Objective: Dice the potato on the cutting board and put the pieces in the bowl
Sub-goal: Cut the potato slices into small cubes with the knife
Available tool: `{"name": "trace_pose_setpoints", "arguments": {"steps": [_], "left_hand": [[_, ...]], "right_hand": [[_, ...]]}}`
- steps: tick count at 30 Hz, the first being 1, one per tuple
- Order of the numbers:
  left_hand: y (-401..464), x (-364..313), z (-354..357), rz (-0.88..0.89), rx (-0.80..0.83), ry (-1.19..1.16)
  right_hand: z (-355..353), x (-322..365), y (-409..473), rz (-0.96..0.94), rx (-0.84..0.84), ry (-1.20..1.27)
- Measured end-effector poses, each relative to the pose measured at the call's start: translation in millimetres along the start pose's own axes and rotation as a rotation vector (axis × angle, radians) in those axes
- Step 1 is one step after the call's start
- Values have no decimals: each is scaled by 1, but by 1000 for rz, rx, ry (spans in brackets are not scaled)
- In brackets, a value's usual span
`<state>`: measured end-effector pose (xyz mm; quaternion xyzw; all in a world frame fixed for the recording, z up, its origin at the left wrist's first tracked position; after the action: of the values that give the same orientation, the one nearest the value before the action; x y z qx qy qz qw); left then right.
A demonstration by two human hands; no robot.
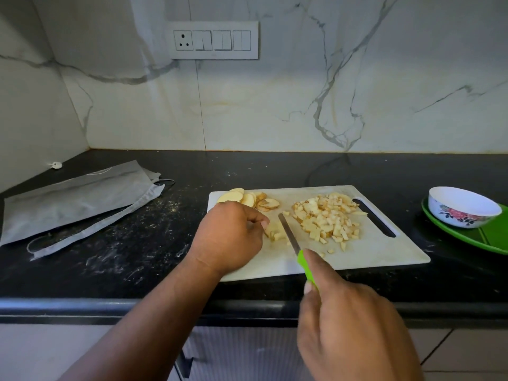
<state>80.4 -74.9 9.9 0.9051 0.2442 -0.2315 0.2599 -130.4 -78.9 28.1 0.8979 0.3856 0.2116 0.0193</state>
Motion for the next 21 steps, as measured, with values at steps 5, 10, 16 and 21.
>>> {"name": "trace_pose_setpoints", "arguments": {"steps": [5, 10, 16, 21], "left_hand": [[1, 23, -27, -155, -286, -377], [1, 34, -31, -238, -345, -561], [22, 51, -50, -310, -329, -502], [75, 53, -47, -210, 4, -271]], "right_hand": [[24, 27, 15, -84, -24, 82], [24, 5, 20, -25, -32, 90], [-1, -15, 15, 41, -114, 47], [14, 7, 25, -36, -56, 59]]}}
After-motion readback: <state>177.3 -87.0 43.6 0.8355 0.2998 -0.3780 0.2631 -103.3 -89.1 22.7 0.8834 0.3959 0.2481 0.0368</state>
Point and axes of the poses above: each hand's wrist, its own y-axis towards the middle knuckle, its own z-axis out of the palm, x = y × z, the point moved 8 cm from there along y, towards the middle knuckle, and after that the axes turned 2 degrees about y, right-handed, at the moved point
